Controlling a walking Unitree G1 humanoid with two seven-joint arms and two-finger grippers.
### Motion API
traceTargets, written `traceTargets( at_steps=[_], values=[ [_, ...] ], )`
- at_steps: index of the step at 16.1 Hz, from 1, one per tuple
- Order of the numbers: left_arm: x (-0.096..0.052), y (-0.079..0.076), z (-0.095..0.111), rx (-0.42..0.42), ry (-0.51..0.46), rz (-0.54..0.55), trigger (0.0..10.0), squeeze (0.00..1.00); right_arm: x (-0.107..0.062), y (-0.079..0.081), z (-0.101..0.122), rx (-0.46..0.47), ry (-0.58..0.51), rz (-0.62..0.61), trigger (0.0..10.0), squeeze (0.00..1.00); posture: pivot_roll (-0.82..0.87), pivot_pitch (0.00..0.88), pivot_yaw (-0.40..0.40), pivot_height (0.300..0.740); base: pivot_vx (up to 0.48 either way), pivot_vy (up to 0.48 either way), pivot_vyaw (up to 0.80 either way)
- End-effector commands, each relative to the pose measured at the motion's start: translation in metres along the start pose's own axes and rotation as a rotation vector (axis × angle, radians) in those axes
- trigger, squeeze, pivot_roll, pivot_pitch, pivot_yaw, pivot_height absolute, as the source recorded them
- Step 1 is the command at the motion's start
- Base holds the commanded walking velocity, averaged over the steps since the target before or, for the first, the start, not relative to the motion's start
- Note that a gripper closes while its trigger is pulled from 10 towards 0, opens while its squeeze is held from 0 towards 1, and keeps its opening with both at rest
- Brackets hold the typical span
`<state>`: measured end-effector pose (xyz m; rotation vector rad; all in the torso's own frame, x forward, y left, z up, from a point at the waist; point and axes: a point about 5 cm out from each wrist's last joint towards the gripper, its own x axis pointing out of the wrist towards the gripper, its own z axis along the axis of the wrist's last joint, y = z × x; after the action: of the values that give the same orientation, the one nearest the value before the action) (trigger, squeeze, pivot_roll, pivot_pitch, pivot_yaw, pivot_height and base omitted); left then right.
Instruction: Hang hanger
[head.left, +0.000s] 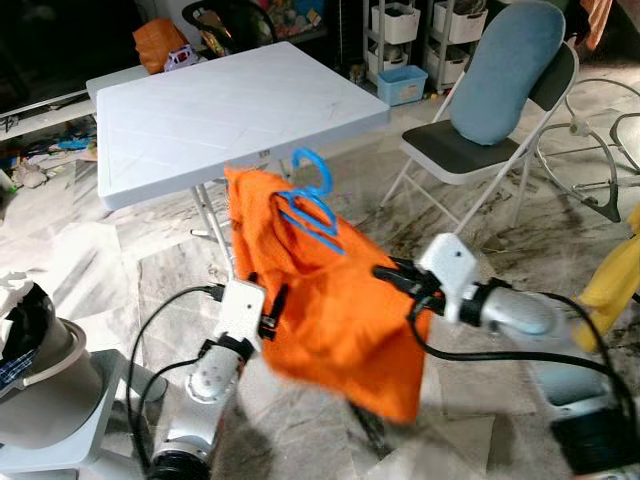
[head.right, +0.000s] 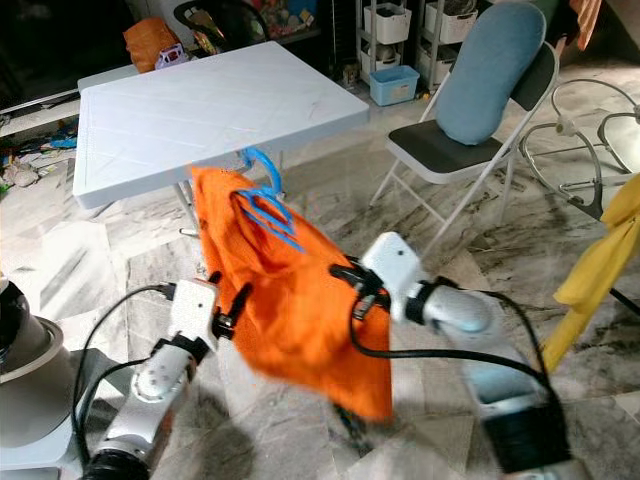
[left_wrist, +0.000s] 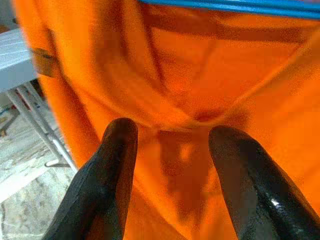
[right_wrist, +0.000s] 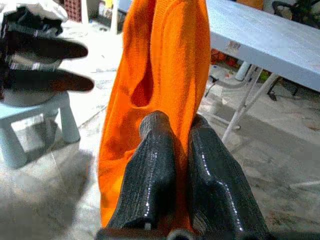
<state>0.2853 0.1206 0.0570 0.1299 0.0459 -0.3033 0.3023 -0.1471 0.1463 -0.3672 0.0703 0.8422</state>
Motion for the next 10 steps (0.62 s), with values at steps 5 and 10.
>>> traceTargets(
  at_steps=[5, 10],
  values=[
    [-0.004, 0.006, 0.007, 0.043, -0.049, 0.038, 10.0, 0.00, 0.000, -0.001, 0.007, -0.034, -0.012, 0.023, 10.0, 0.00, -0.10, 0.000, 0.089, 0.740, 0.000, 0.000, 0.00],
    [0.009, 0.026, 0.021, 0.094, -0.090, 0.137, 10.0, 0.00, -0.031, -0.004, 0.019, -0.007, 0.016, 0.205, 10.0, 0.00, -0.11, 0.000, 0.096, 0.740, 0.000, 0.000, 0.00]
  ],
)
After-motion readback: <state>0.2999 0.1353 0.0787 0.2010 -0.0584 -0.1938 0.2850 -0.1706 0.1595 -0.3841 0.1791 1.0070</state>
